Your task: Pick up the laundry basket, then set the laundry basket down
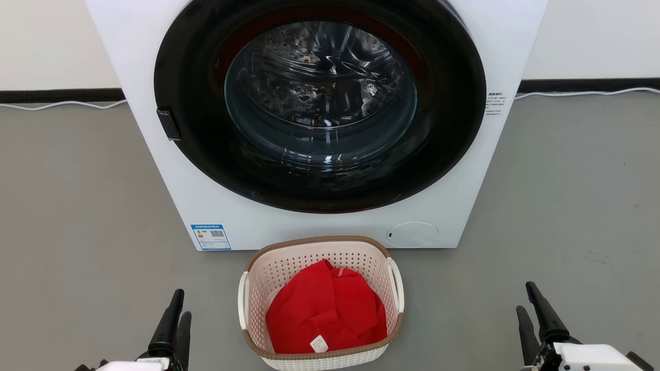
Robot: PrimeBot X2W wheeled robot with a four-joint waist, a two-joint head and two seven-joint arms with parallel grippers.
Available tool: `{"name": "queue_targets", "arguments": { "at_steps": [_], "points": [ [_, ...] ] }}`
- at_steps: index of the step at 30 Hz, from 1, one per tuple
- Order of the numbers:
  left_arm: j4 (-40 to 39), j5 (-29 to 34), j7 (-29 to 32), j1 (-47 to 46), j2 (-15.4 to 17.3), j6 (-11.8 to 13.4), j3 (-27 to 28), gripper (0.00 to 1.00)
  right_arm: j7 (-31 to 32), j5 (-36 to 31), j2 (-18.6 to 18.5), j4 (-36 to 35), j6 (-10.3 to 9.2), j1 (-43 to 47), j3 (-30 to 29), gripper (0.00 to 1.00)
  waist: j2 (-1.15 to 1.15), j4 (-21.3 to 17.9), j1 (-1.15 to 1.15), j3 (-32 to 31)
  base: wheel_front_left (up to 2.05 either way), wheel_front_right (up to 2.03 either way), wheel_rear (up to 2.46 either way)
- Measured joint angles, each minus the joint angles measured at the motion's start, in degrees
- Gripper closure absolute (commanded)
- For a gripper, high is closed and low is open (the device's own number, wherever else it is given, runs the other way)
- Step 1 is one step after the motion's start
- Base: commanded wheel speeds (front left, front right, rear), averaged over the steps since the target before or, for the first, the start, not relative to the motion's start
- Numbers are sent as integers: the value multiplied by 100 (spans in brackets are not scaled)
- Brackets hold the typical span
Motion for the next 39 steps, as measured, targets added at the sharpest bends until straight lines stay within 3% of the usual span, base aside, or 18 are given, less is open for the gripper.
{"name": "queue_targets", "arguments": {
  "at_steps": [13, 39],
  "points": [
    [-231, 684, -208, 2, 5, 68, -60, 0, -202, -612, -2, -23, 0, -7, 207, 0, 0, 14, 0, 10, 0, 0, 0],
    [-891, 3183, -633, 112, 30, 559, -565, 0, -637, -3088, -13, -423, 0, -9, 734, 0, 0, 44, -1, -21, 0, 0, 0]
  ]
}}
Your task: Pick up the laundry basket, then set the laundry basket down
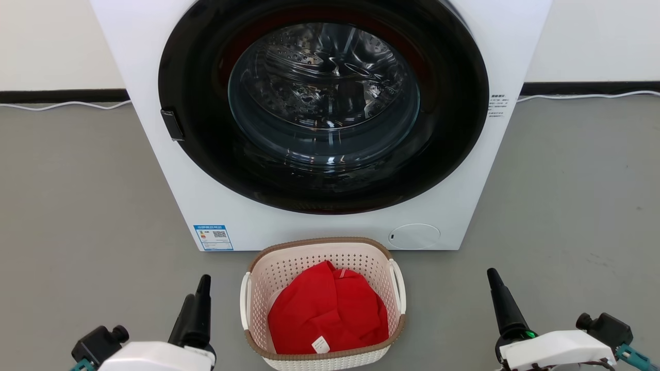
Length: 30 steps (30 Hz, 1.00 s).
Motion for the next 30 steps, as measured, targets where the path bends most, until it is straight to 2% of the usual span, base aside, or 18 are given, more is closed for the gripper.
{"name": "queue_targets", "arguments": {
  "at_steps": [7, 30],
  "points": [
    [-68, 704, -123, 103, 7, 122, -90, 0, -91, -492, -8, -9, 0, 2, 136, 0, 0, 4, 0, -4, 0, 0, 0],
    [-356, 2372, -493, 217, 26, 398, -352, 0, -479, -2114, -31, -49, 5, 1, 535, 0, 0, 24, 0, -22, 0, 0, 0]
  ]
}}
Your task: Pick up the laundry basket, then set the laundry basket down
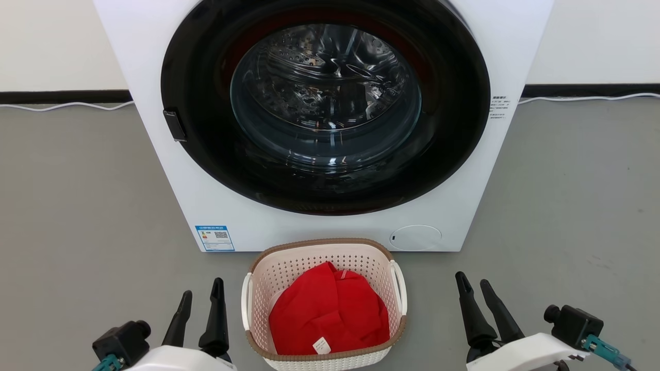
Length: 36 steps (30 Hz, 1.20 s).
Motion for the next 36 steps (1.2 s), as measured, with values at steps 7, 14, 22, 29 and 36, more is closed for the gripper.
{"name": "queue_targets", "arguments": {
  "at_steps": [7, 14, 22, 29, 36],
  "points": [
    [-42, 478, -110, 119, 8, 88, -77, 0, -112, -454, -7, -41, 0, -1, 62, 0, 0, 4, 0, -10, 0, 0, 0],
    [-102, 878, -204, 132, 12, 137, -110, 0, -200, -836, -23, -42, 0, -1, 180, 0, 0, 8, 0, -27, 0, 0, 0],
    [-160, 1438, -342, 254, 20, 203, -188, 0, -326, -1338, -27, -42, 1, 0, 257, 0, 0, 21, 0, -53, 0, 0, 0],
    [-194, 1880, -452, 346, 26, 255, -275, 0, -460, -1777, -31, -36, 1, 1, 376, 0, 0, 21, 0, -67, 0, 0, 0],
    [-241, 2182, -565, 384, 34, 311, -307, 0, -554, -2101, -36, -1, 2, 4, 391, 0, 0, 9, 0, -79, 0, 0, 0]
  ]
}}
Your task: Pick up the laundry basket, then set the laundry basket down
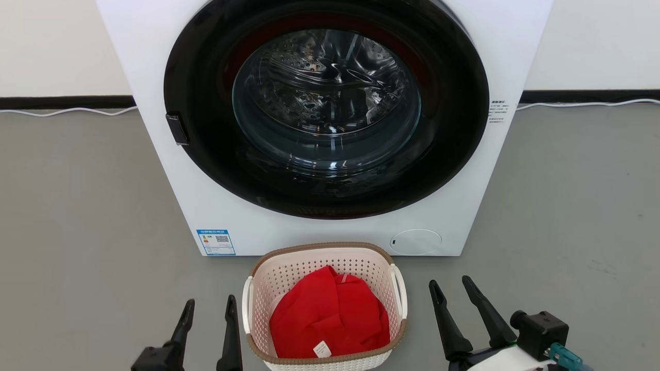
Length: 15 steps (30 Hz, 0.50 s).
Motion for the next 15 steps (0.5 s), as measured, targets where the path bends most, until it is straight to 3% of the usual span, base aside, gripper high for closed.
{"name": "queue_targets", "arguments": {
  "at_steps": [15],
  "points": [
    [-2, 525, -175, 83, 27, 110, -145, 0, -200, -552, -4, 108, 1, 5, -44, 0, 0, -10, 1, -21, 0, 0, 0]
  ]
}}
